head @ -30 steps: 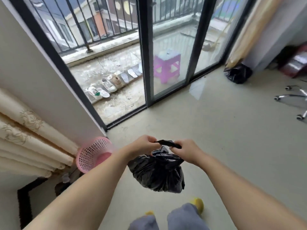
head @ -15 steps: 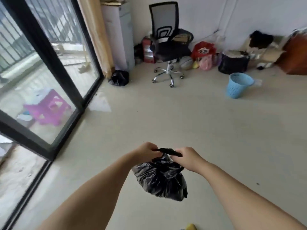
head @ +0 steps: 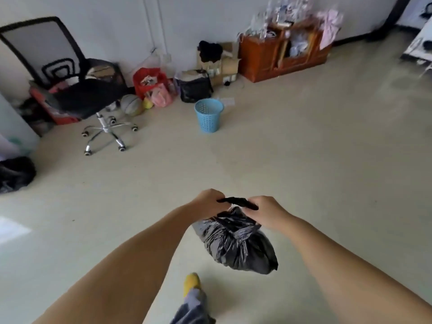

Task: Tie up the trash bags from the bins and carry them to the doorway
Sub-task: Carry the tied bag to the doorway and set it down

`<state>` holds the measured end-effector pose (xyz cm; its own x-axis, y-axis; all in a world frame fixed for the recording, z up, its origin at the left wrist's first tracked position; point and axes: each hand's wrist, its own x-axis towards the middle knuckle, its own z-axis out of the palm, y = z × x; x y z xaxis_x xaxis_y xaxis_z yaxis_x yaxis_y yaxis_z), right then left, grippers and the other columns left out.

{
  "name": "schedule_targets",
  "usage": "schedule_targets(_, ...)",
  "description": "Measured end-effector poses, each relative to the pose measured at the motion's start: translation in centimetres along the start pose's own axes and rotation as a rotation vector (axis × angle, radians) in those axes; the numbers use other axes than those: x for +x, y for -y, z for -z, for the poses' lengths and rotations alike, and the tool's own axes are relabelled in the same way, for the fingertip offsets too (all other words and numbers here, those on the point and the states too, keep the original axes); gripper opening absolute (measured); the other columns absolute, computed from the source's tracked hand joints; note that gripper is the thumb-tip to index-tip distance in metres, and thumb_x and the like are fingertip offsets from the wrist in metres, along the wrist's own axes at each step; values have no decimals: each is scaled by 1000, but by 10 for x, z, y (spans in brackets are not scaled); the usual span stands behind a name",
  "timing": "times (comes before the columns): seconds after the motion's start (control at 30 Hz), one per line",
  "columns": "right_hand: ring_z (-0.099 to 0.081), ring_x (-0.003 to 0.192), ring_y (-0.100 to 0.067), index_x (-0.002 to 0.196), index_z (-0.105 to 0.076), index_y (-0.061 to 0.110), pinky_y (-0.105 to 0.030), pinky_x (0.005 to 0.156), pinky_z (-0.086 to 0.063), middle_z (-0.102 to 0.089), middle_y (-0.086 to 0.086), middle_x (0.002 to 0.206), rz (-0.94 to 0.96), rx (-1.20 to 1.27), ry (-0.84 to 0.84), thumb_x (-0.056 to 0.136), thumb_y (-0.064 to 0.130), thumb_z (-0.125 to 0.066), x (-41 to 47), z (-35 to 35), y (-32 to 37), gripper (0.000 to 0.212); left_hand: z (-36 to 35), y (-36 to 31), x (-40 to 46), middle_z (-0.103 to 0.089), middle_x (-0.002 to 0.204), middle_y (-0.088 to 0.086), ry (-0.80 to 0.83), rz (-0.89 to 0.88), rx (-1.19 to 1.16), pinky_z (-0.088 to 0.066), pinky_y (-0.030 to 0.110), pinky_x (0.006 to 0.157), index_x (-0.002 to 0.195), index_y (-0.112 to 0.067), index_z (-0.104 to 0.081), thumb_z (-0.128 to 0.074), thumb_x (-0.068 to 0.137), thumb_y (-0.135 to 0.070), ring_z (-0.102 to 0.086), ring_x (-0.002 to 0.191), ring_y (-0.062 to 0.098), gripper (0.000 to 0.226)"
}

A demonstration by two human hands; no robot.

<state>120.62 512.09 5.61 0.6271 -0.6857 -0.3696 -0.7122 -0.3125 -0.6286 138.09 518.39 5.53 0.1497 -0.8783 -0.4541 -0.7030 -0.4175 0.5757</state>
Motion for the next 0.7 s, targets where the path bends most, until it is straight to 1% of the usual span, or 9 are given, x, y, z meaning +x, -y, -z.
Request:
schedule_targets(0.07, -48, 58, -19, 69, -51, 13, -29, 52, -30, -49, -3, 63, -68, 19, -50, 91, 24, -54, 23, 30, -21, 25, 6, -26, 46, -43, 55, -2, 49, -71, 19, -29, 26, 49, 60, -17, -46, -52, 89, -28, -40, 50, 13, 31)
schedule_targets(0.17, -49, 58, -20, 68, -52, 14, -28, 54, -35, -50, -2, 62, -159, 39, -120, 89, 21, -54, 61, 70, -43, 22, 24, -61, 110, -45, 55, -1, 118, -155, 40, -30, 24, 46, 63, -16, -47, -51, 89, -27, -40, 46, 13, 29)
schedule_targets(0.3, -50, 60, -20, 59, -42, 18, -29, 58, -35, -43, 1, 57, -270, 94, -205, 86, 18, -52, 108, 118, -58, 29, 56, -103, 188, -39, 54, -1, 201, -259, 96, -28, 25, 48, 59, -17, -40, -49, 91, -25, -51, 51, 10, 34)
schedule_targets(0.47, -52, 61, -20, 59, -40, 20, -29, 58, -37, -43, 2, 57, -345, 116, -297, 89, 20, -52, 160, 175, -74, 32, 87, -147, 276, -42, 55, 0, 272, -359, 171, -30, 25, 48, 62, -16, -42, -49, 91, -26, -49, 46, 4, 32)
schedule_targets(0.53, -52, 61, -20, 59, -41, 20, -29, 58, -37, -44, 3, 57, -371, 129, -318, 88, 20, -52, 180, 195, -87, 32, 94, -163, 310, -44, 56, -1, 290, -390, 183, -31, 26, 52, 62, -17, -44, -51, 91, -28, -51, 51, 8, 32)
schedule_targets(0.6, -49, 59, -19, 60, -42, 18, -29, 57, -35, -45, 2, 57, -381, 128, -336, 88, 21, -53, 202, 216, -101, 30, 99, -179, 344, -45, 57, -1, 308, -414, 197, -32, 27, 54, 62, -17, -45, -51, 91, -28, -52, 54, 10, 32)
schedule_targets(0.7, -41, 52, -17, 61, -43, 18, -29, 51, -30, -44, 2, 56, -372, 114, -376, 89, 21, -52, 239, 250, -127, 30, 108, -209, 396, -46, 57, -1, 299, -441, 220, -32, 26, 53, 62, -17, -46, -50, 92, -27, -50, 54, 11, 32)
